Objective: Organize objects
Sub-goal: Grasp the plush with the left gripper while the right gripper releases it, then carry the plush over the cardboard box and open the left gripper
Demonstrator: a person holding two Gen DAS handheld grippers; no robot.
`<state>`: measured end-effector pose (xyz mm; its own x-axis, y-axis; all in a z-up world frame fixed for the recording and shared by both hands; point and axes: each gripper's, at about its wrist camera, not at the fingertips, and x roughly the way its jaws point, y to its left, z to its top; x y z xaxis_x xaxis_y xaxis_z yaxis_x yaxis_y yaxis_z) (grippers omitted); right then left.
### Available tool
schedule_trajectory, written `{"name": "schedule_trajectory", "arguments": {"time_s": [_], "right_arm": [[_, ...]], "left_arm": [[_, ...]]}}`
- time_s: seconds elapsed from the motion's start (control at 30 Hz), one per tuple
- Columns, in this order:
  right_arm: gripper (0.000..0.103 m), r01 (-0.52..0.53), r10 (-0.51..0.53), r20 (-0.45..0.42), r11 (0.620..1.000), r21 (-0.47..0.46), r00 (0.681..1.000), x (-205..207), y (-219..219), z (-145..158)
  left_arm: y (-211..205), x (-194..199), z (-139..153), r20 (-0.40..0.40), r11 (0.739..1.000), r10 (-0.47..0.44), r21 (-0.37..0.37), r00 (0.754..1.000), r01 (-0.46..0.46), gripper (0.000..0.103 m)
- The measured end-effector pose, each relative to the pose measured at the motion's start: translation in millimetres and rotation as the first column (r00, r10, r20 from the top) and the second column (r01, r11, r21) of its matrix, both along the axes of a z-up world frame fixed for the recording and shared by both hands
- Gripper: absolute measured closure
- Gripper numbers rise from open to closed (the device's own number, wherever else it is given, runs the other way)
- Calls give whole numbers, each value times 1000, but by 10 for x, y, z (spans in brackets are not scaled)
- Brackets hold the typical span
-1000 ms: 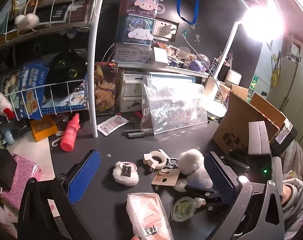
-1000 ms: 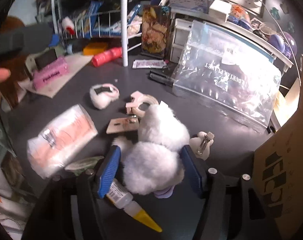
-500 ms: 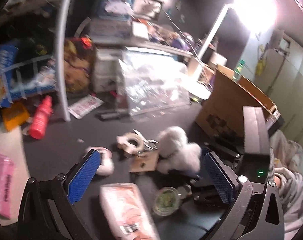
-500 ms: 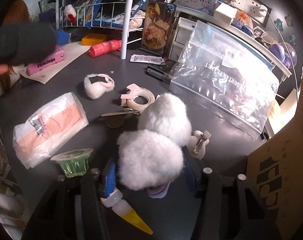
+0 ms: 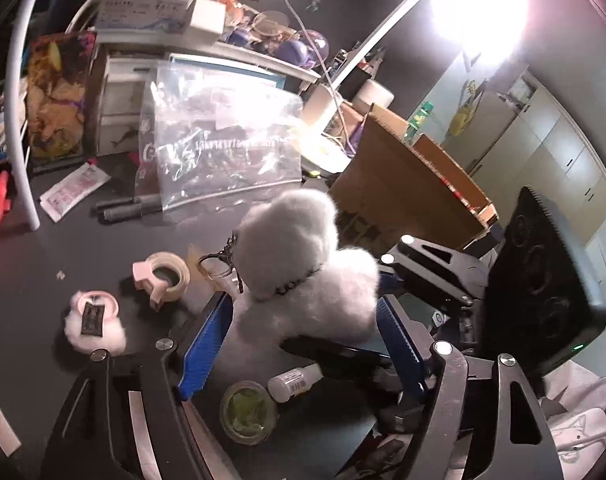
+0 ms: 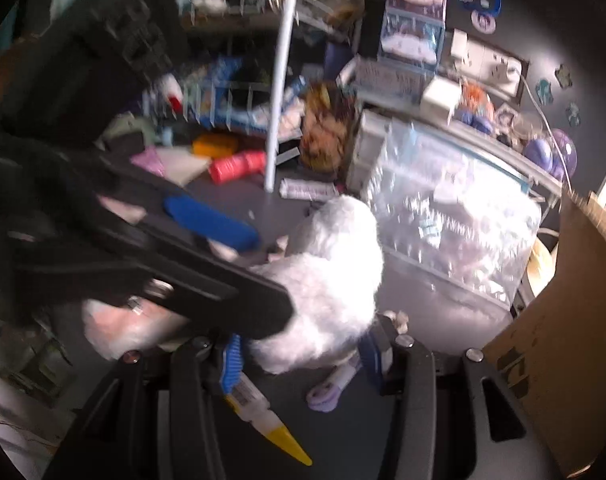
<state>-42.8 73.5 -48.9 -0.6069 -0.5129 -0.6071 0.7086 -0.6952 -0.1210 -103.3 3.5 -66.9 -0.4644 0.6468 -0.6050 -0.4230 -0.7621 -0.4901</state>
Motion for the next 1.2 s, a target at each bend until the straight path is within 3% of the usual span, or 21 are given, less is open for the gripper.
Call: {"name": "schedule_trajectory", "arguments": {"time_s": [0.1,0.2,0.37,0.53,0.7,0.97,1.2], "right_arm": [[58,-30,30,-20,999,-40,999,43,17,174],[58,-61,59,-39,996,-62,998,91,18,341],[58,-96,86,-100,991,-89,991,150,0,614],[58,-76,60,-125,989,-128,990,96,141,947],[58,-19,-4,-134,985,-169,991,14,429,1248],[58,137,-142,-12,973,-187,990,-297,1129,1474],[58,263,-230,197,952,-159,953,-664,1737,1303]], "left_arm": [[-16,19,107,-16,999,-16,27,1000,16,33],[-27,51,266,-40,999,-21,37,999,23,40],[-12,61,598,-88,1000,-11,11,996,12,43],[173,-7,994,-136,999,-21,-43,991,15,44],[505,-206,1312,-139,995,-84,-56,987,77,44],[1226,-688,1476,-26,979,-201,-48,979,200,44],[1766,-1156,1189,181,968,-244,-12,953,251,44]]}}
